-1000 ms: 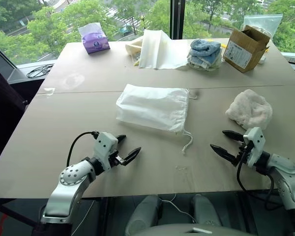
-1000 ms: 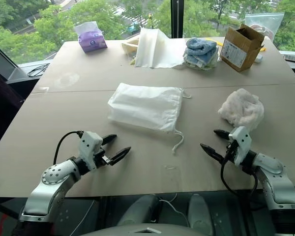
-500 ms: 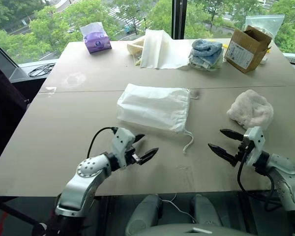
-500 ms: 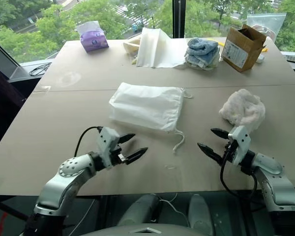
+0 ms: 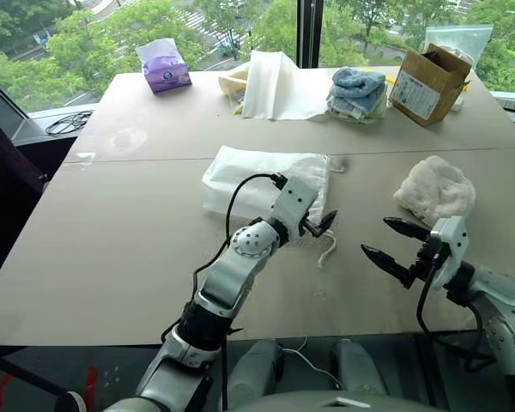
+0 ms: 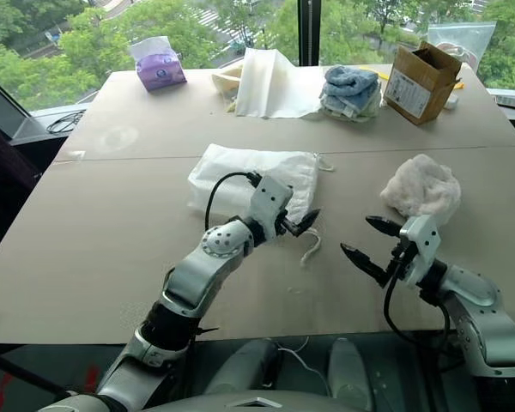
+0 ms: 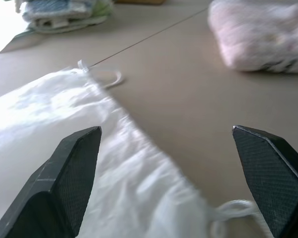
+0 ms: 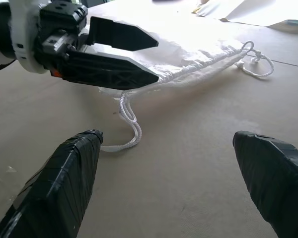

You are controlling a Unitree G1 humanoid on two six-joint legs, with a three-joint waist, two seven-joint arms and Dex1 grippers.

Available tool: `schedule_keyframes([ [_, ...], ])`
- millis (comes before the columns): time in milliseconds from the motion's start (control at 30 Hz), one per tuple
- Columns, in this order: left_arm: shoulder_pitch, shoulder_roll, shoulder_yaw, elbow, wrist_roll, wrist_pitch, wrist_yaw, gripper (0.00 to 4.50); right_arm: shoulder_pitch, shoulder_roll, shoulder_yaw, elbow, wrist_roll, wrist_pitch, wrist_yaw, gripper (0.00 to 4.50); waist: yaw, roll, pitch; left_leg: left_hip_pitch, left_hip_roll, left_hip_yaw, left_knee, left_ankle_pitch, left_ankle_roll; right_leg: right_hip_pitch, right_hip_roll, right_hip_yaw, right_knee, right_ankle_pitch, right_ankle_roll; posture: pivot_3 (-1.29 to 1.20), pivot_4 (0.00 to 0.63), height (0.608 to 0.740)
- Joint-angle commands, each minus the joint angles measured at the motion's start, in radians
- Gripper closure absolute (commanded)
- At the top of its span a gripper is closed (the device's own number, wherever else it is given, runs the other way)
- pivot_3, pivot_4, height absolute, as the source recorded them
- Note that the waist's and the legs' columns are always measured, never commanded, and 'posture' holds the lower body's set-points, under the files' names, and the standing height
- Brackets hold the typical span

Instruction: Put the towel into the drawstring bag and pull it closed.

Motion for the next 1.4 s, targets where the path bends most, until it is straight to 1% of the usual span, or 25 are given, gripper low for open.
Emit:
schedule_keyframes([
  [33,-0.049,-0.043,-0.07,0.054,0.174,-0.063,0.136,0.13,0.021,0.002,-0.028,-0.06,0.008,-0.007,-0.024,0.01,0.004,-0.001,0.0,-0.001,0.0,0.0,0.001,0.0,0.0,0.0,0.0,0.0,0.0,0.0,0.0,0.0,0.15,0.74],
  [167,-0.054,-0.072,-0.08,0.081,0.234,-0.077,0.163,0.13,0.034,-0.001,-0.031,-0.071,0.011,-0.008,-0.034,0.01,0.008,-0.001,0.001,-0.001,0.0,-0.001,0.001,0.0,0.0,0.0,0.0,-0.001,0.0,0.0,0.0,0.0,0.15,0.74],
  [333,-0.053,-0.059,-0.076,0.098,0.311,-0.083,0.185,0.13,0.04,-0.003,-0.034,-0.078,0.013,-0.005,-0.046,0.01,0.0,-0.001,0.001,-0.001,0.0,-0.001,0.001,0.0,0.0,0.0,0.0,-0.001,0.001,0.0,0.0,0.0,0.15,0.74],
  [433,-0.042,-0.049,-0.058,0.091,0.33,-0.095,0.193,0.13,0.037,-0.005,-0.029,-0.075,0.012,-0.006,-0.048,0.01,0.0,-0.001,0.001,-0.001,0.0,-0.001,0.002,0.0,0.0,0.0,0.0,-0.001,0.001,0.0,0.0,0.0,0.15,0.74],
  [567,-0.02,-0.041,-0.018,0.069,0.364,-0.064,0.223,0.13,0.032,-0.007,-0.026,-0.067,0.009,-0.007,-0.046,0.01,-0.001,-0.001,0.001,-0.001,0.0,-0.001,0.002,0.0,0.0,0.0,0.0,-0.001,0.001,0.0,0.0,0.0,0.15,0.74],
  [700,0.021,-0.008,0.036,0.046,0.411,-0.052,0.261,0.13,0.023,-0.009,-0.021,-0.056,0.009,-0.005,-0.041,0.01,-0.001,-0.001,0.001,-0.001,0.0,-0.001,0.002,0.0,0.0,0.0,0.0,-0.001,0.001,0.0,0.0,0.0,0.15,0.74],
  [867,0.03,0.008,0.089,0.091,0.425,-0.105,0.306,0.13,0.0,-0.005,-0.002,-0.038,0.003,-0.004,-0.034,0.01,0.0,-0.001,0.001,-0.001,0.0,-0.001,0.002,0.0,0.0,0.0,0.0,-0.001,0.001,0.0,0.0,0.0,0.15,0.74],
  [1100,0.01,0.034,0.097,0.161,0.447,-0.225,0.325,0.13,-0.019,-0.002,0.008,-0.024,-0.002,-0.004,-0.029,0.01,0.001,-0.001,0.001,-0.001,0.0,-0.001,0.003,0.0,0.0,0.0,0.0,-0.002,0.001,0.0,0.0,0.0,0.15,0.74],
  [1400,0.004,0.037,0.116,0.223,0.45,-0.25,0.308,0.13,-0.009,-0.002,0.002,-0.027,-0.004,-0.007,-0.029,0.01,-0.001,-0.001,0.0,-0.001,0.0,-0.001,0.003,0.0,0.0,0.0,0.0,-0.001,0.002,0.0,0.0,0.0,0.15,0.74],
])
